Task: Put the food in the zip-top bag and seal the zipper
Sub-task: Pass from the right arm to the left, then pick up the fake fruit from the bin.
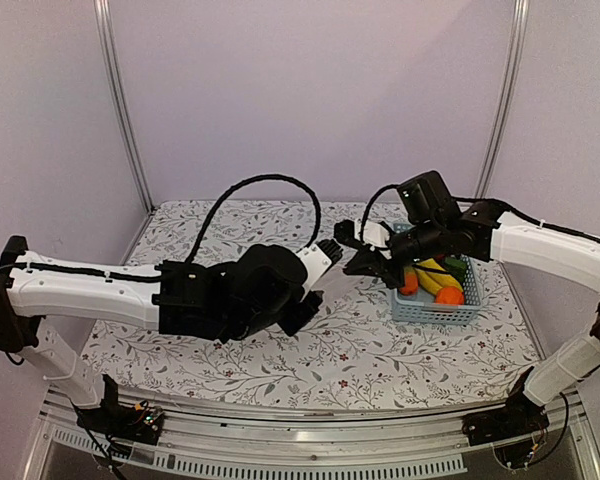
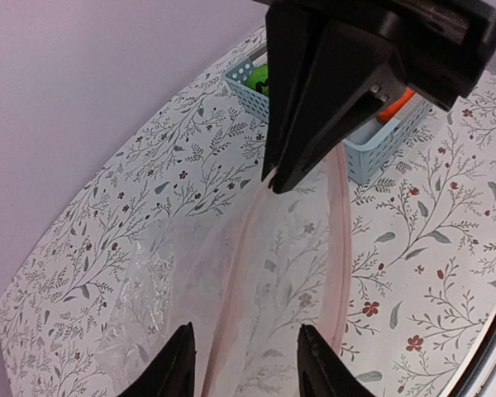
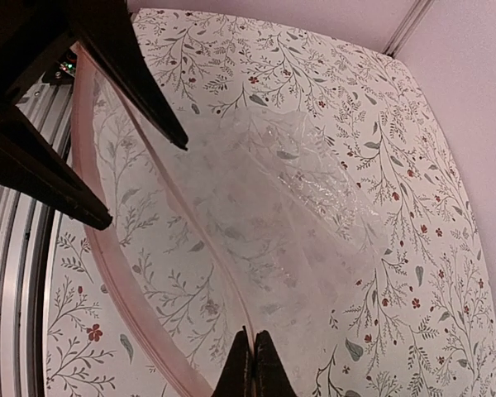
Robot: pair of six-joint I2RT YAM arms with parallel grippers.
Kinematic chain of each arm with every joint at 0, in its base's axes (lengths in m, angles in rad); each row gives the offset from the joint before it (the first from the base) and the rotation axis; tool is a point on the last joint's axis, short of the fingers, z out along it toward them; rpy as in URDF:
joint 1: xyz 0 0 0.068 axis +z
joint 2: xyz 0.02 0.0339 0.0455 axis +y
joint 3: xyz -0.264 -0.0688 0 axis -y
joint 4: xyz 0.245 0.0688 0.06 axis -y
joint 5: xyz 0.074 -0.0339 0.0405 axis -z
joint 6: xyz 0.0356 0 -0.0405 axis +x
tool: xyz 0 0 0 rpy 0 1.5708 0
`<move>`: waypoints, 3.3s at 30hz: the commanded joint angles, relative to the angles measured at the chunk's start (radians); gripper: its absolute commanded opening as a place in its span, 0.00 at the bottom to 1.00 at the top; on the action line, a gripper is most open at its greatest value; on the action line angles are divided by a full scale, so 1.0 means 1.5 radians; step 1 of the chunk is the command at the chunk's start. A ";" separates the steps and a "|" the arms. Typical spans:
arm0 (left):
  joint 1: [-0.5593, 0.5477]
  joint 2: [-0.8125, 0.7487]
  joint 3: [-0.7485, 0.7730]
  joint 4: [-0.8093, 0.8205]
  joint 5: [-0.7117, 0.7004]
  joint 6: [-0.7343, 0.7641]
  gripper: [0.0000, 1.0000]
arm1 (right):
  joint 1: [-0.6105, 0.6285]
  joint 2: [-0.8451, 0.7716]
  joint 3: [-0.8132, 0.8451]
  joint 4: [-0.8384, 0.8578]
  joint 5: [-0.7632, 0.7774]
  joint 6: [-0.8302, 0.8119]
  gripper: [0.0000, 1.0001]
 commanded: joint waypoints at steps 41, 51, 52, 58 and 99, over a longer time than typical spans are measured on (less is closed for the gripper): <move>0.149 -0.076 -0.026 0.003 0.054 -0.056 0.00 | -0.215 -0.105 0.027 -0.046 -0.145 0.135 0.50; 0.233 -0.180 -0.044 -0.040 0.027 0.015 0.00 | -0.336 -0.038 0.017 -0.039 0.001 0.187 0.71; 0.238 -0.171 -0.043 -0.035 0.046 0.016 0.00 | -0.338 -0.022 0.023 -0.036 0.023 0.193 0.75; 0.242 -0.076 -0.027 0.037 0.144 0.007 0.00 | -0.347 0.070 0.071 -0.030 0.108 0.234 0.87; 0.347 -0.063 -0.025 0.201 0.419 -0.075 0.00 | -0.349 0.251 0.176 -0.040 0.171 0.268 0.37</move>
